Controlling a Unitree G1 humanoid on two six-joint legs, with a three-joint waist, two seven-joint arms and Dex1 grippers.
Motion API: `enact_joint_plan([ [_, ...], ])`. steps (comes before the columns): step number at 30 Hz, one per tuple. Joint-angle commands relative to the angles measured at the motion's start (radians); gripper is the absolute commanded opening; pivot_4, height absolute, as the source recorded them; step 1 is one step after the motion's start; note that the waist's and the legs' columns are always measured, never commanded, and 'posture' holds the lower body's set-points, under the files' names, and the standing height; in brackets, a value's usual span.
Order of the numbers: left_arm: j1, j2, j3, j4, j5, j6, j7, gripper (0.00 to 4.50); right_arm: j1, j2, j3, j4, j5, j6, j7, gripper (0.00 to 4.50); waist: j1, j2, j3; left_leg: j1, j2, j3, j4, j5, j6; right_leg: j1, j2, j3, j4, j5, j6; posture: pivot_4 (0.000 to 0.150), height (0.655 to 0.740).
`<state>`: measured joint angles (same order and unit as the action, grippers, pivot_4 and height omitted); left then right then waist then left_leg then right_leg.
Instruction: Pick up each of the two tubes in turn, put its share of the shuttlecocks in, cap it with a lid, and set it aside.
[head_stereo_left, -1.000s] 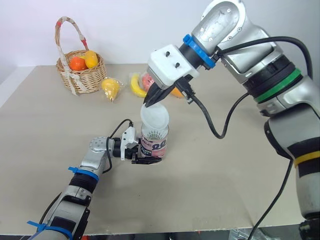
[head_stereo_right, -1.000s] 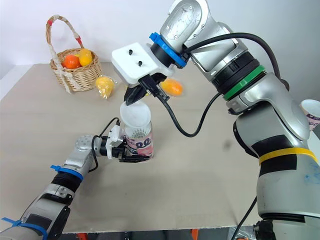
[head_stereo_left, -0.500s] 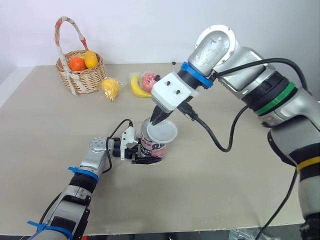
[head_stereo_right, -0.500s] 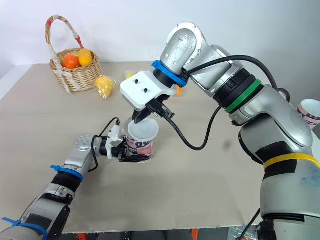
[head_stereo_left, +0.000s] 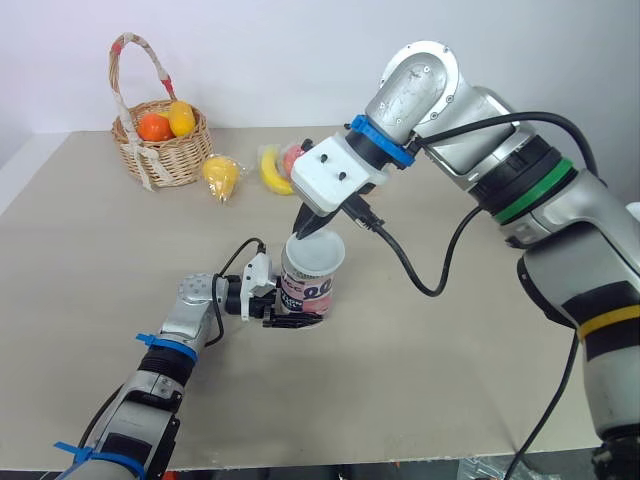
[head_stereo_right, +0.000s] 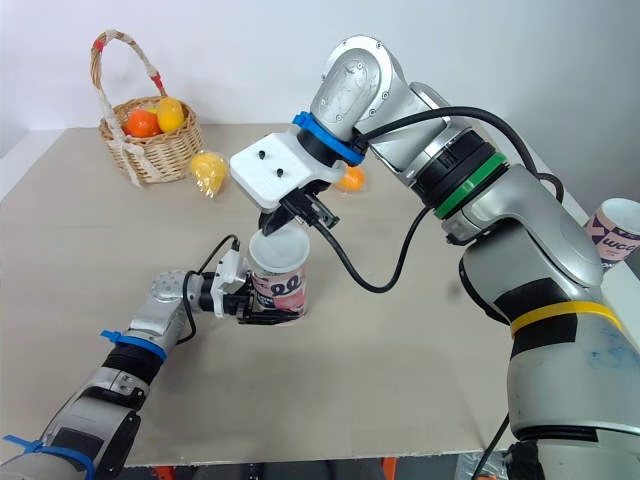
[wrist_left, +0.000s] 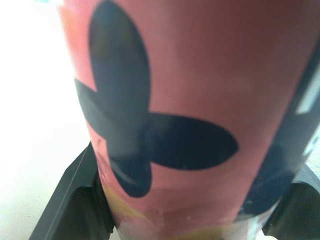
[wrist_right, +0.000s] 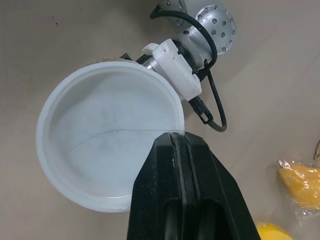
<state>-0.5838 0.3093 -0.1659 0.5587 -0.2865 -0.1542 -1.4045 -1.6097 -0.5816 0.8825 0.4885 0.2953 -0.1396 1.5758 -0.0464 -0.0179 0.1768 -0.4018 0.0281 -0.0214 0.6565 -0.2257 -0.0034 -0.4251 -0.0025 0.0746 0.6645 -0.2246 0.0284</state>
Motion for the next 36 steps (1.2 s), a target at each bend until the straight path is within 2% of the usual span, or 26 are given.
enact_joint_plan([
  [1,0.020,0.027,-0.007,0.039,0.039,0.017,0.014,2.99,-0.021,0.010,-0.056,0.008,-0.009,-0.014,0.039,0.05,0.000,0.000,0.000,0.000,0.000,0.000,0.000,0.000,0.000,0.000,0.000,0.000,0.000,0.000,0.000,0.150,0.7298],
  [8,0.019,0.029,-0.006,0.036,0.039,0.021,0.015,2.99,-0.008,0.038,-0.078,0.011,-0.026,-0.010,0.039,0.05,0.000,0.000,0.000,0.000,0.000,0.000,0.000,0.000,0.000,0.000,0.000,0.000,0.000,0.000,0.000,0.150,0.7298],
  [22,0.019,0.031,-0.003,0.039,0.038,0.021,0.020,2.99,0.042,-0.003,-0.015,-0.065,-0.023,0.001,0.039,0.05,0.000,0.000,0.000,0.000,0.000,0.000,0.000,0.000,0.000,0.000,0.000,0.000,0.000,0.000,0.001,0.150,0.7298],
  [34,0.015,0.031,-0.004,0.037,0.035,0.022,0.025,2.99,0.076,-0.008,0.019,-0.079,-0.080,-0.031,0.039,0.05,0.000,0.000,0.000,0.000,0.000,0.000,0.000,0.000,0.000,0.000,0.000,0.000,0.000,0.000,0.001,0.150,0.7298],
  [35,0.015,0.031,-0.003,0.037,0.034,0.022,0.026,2.99,0.080,0.001,0.010,-0.072,-0.093,-0.035,0.039,0.52,0.000,0.000,0.000,0.000,0.000,0.000,0.000,0.000,0.000,0.000,0.000,0.000,0.000,0.000,0.001,0.150,0.7298],
  [36,0.016,0.031,-0.003,0.036,0.034,0.022,0.026,2.99,0.084,0.009,0.001,-0.064,-0.109,-0.041,0.039,0.71,0.000,-0.001,-0.001,0.000,0.000,0.000,0.000,0.000,0.000,0.001,0.000,0.000,0.000,0.000,0.001,0.150,0.7298],
])
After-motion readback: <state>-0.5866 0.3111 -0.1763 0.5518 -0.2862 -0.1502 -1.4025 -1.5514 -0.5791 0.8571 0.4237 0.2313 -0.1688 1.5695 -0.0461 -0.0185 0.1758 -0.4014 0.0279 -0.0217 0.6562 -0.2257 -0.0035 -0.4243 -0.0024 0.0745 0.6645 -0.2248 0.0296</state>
